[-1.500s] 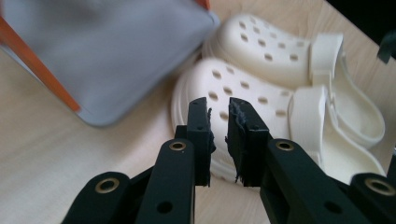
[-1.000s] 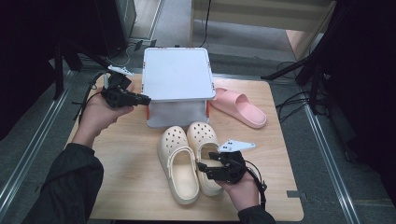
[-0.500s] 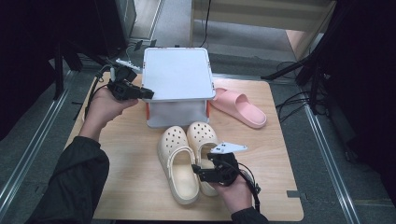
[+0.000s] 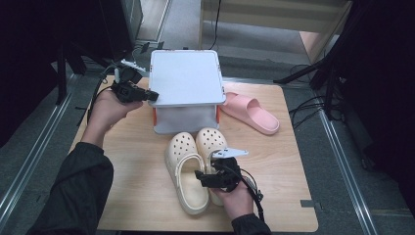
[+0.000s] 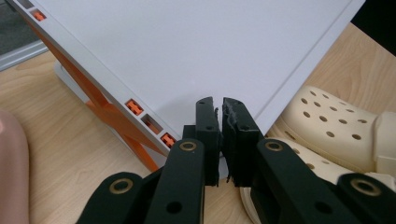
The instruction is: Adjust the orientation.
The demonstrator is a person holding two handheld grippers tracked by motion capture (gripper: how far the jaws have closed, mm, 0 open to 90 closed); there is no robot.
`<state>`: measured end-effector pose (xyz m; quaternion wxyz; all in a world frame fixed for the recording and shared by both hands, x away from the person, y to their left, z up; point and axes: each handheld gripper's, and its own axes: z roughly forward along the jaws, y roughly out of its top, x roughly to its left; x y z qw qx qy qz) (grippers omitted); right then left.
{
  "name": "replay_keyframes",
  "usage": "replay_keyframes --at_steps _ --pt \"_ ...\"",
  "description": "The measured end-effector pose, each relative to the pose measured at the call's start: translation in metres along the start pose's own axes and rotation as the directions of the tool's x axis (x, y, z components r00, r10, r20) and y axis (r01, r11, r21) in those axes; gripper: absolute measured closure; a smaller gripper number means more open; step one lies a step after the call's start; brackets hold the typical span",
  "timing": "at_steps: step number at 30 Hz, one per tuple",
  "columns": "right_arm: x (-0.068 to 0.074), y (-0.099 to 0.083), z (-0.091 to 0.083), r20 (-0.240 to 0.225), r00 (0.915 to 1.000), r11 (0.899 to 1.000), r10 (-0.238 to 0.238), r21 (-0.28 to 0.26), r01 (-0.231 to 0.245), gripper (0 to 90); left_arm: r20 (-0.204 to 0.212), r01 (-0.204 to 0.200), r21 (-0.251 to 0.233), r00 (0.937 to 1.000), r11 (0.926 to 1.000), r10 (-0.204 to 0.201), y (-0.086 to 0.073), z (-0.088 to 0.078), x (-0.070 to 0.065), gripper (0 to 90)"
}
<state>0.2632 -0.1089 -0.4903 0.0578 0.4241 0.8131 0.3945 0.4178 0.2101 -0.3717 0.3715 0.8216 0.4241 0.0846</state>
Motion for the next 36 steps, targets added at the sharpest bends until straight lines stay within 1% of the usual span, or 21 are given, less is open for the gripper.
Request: replay_keyframes --at_steps 2,4,5,7,9,11,12,14,15,16,17,20,22,27,29,30,32,33,35,36 --pt "0.001 0.001 0.004 -0.003 0.9999 1.000 0.010 0.002 -0.010 30.2 0.006 0.005 0.005 1.0000 1.0000 -0.005 -0.001 -0.001 0.001 87.0" --pt "0.002 0.002 0.010 0.003 1.0000 1.000 0.007 0.005 -0.007 31.9 0.009 0.010 0.003 0.9999 0.9999 -0.010 -0.002 -0.001 0.002 88.2" --pt "0.002 0.002 0.010 0.003 1.0000 1.000 0.007 0.005 -0.007 31.9 0.009 0.010 0.003 0.9999 0.9999 -0.010 -0.002 -0.001 0.002 88.5" --pt "0.004 0.005 0.016 0.038 0.9993 1.000 -0.007 0.012 0.006 35.9 0.009 0.017 0.004 0.9998 0.9998 -0.017 -0.002 -0.002 0.001 88.9" --pt "0.003 0.006 0.019 0.053 0.9986 1.000 -0.006 0.019 0.005 41.0 0.007 0.014 0.006 0.9999 0.9999 -0.014 -0.002 -0.002 0.001 89.1" --pt "0.001 0.007 0.021 0.068 0.9977 1.000 0.002 0.021 -0.003 48.8 0.006 0.012 0.010 0.9999 0.9999 -0.012 -0.002 -0.003 0.001 89.2" --pt "-0.001 0.007 0.021 0.067 0.9977 1.000 0.008 0.021 -0.009 51.9 0.005 0.012 0.008 0.9999 0.9999 -0.012 -0.002 -0.002 0.000 89.2" --pt "-0.004 0.007 0.021 0.055 0.9982 0.999 0.026 0.019 -0.027 56.8 0.003 0.000 0.006 1.0000 1.0000 0.000 -0.003 -0.002 0.000 89.2" --pt "-0.004 0.007 0.020 0.062 0.9977 0.999 0.028 0.021 -0.029 60.3 0.003 0.000 0.006 1.0000 1.0000 0.000 -0.003 -0.002 0.000 89.2" --pt "-0.004 0.007 0.020 0.062 0.9977 0.999 0.028 0.021 -0.029 60.3 0.002 -0.002 0.008 1.0000 1.0000 0.002 -0.002 -0.002 0.000 89.2" --pt "-0.005 0.008 0.016 0.076 0.9968 0.999 0.024 0.019 -0.026 64.5 0.000 -0.003 0.008 1.0000 1.0000 0.003 -0.003 -0.002 0.000 89.3" --pt "-0.010 0.009 0.012 0.088 0.9959 0.999 0.019 0.031 -0.022 66.0 0.000 -0.002 0.007 1.0000 1.0000 0.002 -0.003 -0.002 0.000 89.3" --pt "-0.012 0.009 0.010 0.081 0.9966 0.999 0.018 0.033 -0.021 66.1 0.000 0.002 0.004 1.0000 1.0000 -0.002 -0.003 -0.002 0.000 89.3" --pt "-0.014 0.019 -0.003 0.044 0.9980 0.999 0.046 0.016 -0.047 66.2 -0.003 0.005 0.000 1.0000 1.0000 -0.005 -0.003 -0.002 -0.001 89.4" --pt "-0.014 0.021 -0.006 0.041 0.9984 0.999 0.039 0.009 -0.039 66.2 -0.005 0.003 0.001 1.0000 1.0000 -0.003 -0.003 -0.002 -0.001 89.4" --pt "-0.012 0.027 -0.011 0.034 0.9991 1.000 0.026 -0.002 -0.026 66.2 -0.006 0.004 0.002 1.0000 1.0000 -0.004 -0.003 -0.002 -0.001 89.4" --pt "-0.011 0.030 -0.012 0.031 0.9993 1.000 0.022 -0.004 -0.022 66.2 -0.006 0.005 0.003 1.0000 1.0000 -0.005 -0.003 -0.002 -0.001 89.4" --pt "-0.008 0.038 -0.015 0.024 0.9997 1.000 0.009 -0.009 -0.009 66.1 -0.008 0.004 0.004 1.0000 1.0000 -0.004 -0.003 -0.002 -0.001 89.3" --pt "-0.008 0.045 -0.015 0.021 0.9998 1.000 -0.001 -0.011 0.001 66.1 -0.008 0.008 0.003 0.9999 1.0000 -0.008 -0.003 -0.002 -0.002 89.4" --pt "-0.009 0.050 -0.014 0.021 0.9996 1.000 -0.018 -0.011 0.018 66.2 -0.007 0.006 0.003 1.0000 1.0000 -0.006 -0.003 -0.002 -0.002 89.4"
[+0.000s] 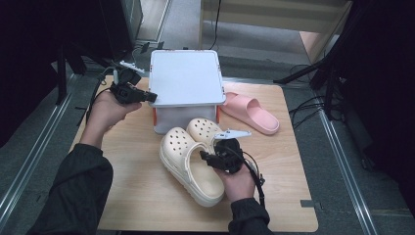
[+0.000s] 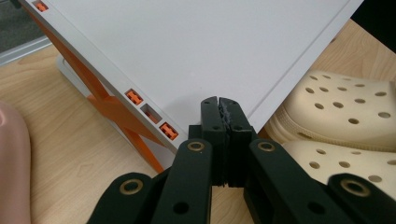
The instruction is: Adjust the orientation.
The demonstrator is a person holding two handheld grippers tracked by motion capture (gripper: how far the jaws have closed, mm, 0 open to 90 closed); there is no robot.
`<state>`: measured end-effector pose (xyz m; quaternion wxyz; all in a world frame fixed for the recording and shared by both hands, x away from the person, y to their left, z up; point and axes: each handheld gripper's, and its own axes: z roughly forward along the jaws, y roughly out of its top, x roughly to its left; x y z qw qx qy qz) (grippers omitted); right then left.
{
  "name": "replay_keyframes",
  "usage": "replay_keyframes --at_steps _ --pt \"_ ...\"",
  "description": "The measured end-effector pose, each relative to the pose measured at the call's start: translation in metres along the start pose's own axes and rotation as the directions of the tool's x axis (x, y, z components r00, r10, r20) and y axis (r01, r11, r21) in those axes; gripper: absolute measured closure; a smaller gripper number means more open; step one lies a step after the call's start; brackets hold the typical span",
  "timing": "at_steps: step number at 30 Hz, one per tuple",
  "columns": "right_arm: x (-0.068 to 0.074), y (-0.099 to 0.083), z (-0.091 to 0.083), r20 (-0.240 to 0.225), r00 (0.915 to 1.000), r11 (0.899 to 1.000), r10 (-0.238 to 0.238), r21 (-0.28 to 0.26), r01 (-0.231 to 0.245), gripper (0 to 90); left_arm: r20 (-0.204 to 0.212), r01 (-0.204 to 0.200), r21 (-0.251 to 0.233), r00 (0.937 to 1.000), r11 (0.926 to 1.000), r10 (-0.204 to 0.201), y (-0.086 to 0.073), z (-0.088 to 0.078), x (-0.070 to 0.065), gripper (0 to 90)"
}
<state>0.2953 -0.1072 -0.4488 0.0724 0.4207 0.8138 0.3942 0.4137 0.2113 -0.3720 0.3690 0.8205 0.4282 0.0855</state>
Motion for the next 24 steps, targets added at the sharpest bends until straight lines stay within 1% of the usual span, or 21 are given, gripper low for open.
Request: replay_keyframes --at_steps 2,3,4,8,10,12,14,18,22,23,24 --pt "-0.001 0.007 0.003 0.006 0.9999 1.000 -0.008 0.006 0.008 66.1 0.003 0.003 -0.002 1.0000 1.0000 -0.003 0.000 0.000 0.000 89.4" --pt "-0.001 0.007 0.003 0.006 0.9999 1.000 -0.008 0.006 0.008 66.1 0.005 0.006 -0.002 1.0000 1.0000 -0.006 0.000 0.000 0.001 89.4" --pt "-0.005 0.017 0.007 0.011 0.9998 1.000 -0.015 0.013 0.015 66.1 0.007 0.005 -0.002 1.0000 1.0000 -0.005 0.000 0.000 0.001 89.4" --pt "-0.013 0.029 0.018 0.020 0.9996 1.000 -0.018 0.017 0.018 66.1 0.002 0.002 0.004 1.0000 1.0000 -0.002 0.001 0.000 0.000 89.4" --pt "-0.016 0.035 0.026 0.027 0.9993 0.999 -0.026 0.020 0.025 66.0 -0.005 -0.001 0.004 1.0000 1.0000 0.001 0.001 0.000 -0.001 89.4" --pt "-0.018 0.040 0.034 0.033 0.9991 0.999 -0.026 0.024 0.025 66.0 -0.003 -0.001 0.004 1.0000 1.0000 0.001 0.001 0.000 -0.001 89.4" --pt "-0.022 0.046 0.045 0.043 0.9990 1.000 -0.012 0.029 0.011 66.0 0.000 0.002 0.003 1.0000 1.0000 -0.002 0.000 0.000 0.000 89.4" --pt "-0.028 0.053 0.060 0.050 0.9985 1.000 0.019 0.011 -0.020 66.0 0.007 0.005 0.002 1.0000 1.0000 -0.005 0.000 0.000 0.001 89.5" --pt "-0.029 0.058 0.070 0.060 0.9974 0.999 0.039 0.004 -0.040 66.0 0.010 0.009 0.001 0.9999 1.0000 -0.009 0.000 0.000 0.001 89.4" --pt "-0.029 0.058 0.070 0.060 0.9974 0.999 0.039 0.004 -0.040 66.0 0.010 0.009 0.001 0.9999 1.0000 -0.009 0.000 0.000 0.001 89.4" --pt "-0.030 0.062 0.077 0.064 0.9968 0.999 0.048 0.013 -0.049 65.9 0.011 0.008 0.002 0.9999 1.0000 -0.008 0.000 0.000 0.002 89.5"
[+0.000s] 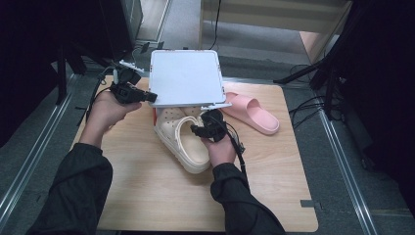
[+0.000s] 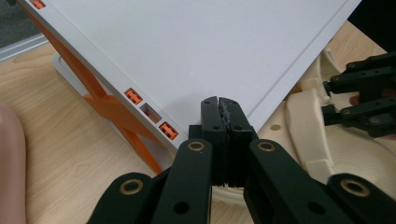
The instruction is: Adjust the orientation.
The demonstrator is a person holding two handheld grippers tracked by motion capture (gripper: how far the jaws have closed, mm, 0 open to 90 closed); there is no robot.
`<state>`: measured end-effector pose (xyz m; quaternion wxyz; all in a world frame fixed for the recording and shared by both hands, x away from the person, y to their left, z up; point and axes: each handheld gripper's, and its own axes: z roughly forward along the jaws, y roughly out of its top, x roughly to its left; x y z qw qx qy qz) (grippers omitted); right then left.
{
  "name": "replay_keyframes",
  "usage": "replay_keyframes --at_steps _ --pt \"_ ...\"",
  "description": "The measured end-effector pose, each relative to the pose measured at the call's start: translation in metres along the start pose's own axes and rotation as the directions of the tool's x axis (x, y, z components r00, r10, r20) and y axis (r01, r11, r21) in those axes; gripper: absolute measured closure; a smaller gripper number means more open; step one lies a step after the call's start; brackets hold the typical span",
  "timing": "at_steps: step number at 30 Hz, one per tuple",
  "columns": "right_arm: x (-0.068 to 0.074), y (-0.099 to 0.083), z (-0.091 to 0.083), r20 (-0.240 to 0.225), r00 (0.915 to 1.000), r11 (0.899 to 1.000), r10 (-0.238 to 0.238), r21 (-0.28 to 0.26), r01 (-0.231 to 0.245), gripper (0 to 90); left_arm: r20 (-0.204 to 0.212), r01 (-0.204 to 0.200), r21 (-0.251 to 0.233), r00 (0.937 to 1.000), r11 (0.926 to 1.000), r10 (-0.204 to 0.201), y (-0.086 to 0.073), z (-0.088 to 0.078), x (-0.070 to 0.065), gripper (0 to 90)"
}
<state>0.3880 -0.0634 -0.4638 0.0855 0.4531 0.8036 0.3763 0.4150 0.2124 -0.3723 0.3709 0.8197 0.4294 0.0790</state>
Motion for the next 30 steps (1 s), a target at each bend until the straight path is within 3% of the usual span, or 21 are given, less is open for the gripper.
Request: replay_keyframes --at_steps 5,18,23,30 --pt "0.000 0.005 0.013 0.052 0.9987 1.000 -0.004 -0.002 0.004 65.9 -0.001 0.001 0.006 1.0000 1.0000 -0.001 0.001 0.000 -0.001 89.5" --pt "0.005 0.006 0.030 0.092 0.9957 1.000 0.016 -0.024 -0.014 65.2 0.012 0.011 0.000 0.9999 0.9999 -0.011 0.000 0.000 0.002 89.4" --pt "0.005 0.005 0.030 0.089 0.9960 1.000 0.010 -0.022 -0.008 63.8 0.007 0.008 0.000 0.9999 1.0000 -0.008 0.000 0.000 0.001 89.4" --pt "0.004 0.001 0.024 0.045 0.9989 0.999 -0.009 -0.031 0.010 57.3 0.003 0.006 0.002 1.0000 1.0000 -0.006 0.000 0.000 0.000 89.4"
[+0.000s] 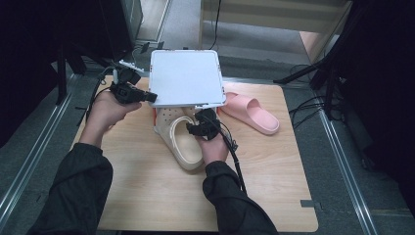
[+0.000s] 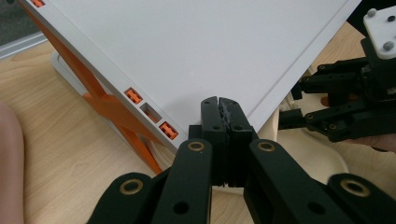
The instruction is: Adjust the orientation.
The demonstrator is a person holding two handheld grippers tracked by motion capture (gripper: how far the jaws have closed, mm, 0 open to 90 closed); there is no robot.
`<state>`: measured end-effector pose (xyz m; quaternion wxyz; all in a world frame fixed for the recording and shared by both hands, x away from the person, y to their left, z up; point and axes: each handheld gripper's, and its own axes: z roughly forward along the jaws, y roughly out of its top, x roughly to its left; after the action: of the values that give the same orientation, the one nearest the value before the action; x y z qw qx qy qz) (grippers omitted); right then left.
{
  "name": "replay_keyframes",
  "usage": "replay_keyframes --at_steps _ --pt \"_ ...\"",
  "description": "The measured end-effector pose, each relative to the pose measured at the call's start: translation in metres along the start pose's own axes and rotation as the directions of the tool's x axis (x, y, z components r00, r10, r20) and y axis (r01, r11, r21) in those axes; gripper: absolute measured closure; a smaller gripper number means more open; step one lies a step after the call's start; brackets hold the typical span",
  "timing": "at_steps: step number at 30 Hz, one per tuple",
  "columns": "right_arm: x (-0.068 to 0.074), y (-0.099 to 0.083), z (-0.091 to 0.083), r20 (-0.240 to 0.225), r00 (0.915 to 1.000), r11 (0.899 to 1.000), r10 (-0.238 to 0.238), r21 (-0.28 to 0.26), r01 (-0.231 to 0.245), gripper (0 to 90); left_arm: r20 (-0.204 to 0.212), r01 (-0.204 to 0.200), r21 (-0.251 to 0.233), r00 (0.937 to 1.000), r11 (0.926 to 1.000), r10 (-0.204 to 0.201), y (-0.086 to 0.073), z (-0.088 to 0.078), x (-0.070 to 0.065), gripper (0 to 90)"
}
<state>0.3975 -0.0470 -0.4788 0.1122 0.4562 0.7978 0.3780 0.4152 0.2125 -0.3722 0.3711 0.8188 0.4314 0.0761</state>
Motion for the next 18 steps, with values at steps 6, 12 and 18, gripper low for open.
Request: replay_keyframes --at_steps 6,12,18 --pt "-0.002 -0.001 -0.014 -0.023 0.9997 1.000 0.004 -0.018 -0.004 55.7 -0.003 0.001 0.000 1.0000 1.0000 -0.001 0.000 0.000 0.000 89.4" --pt "-0.004 -0.009 -0.036 -0.040 0.9990 0.999 -0.021 -0.033 0.019 64.6 -0.007 0.000 0.001 1.0000 1.0000 0.000 0.000 0.000 -0.001 89.4" --pt "-0.001 -0.030 -0.059 -0.077 0.9956 0.998 -0.054 -0.046 0.051 82.5 -0.007 0.002 0.002 1.0000 1.0000 -0.002 0.000 0.000 -0.001 89.4"
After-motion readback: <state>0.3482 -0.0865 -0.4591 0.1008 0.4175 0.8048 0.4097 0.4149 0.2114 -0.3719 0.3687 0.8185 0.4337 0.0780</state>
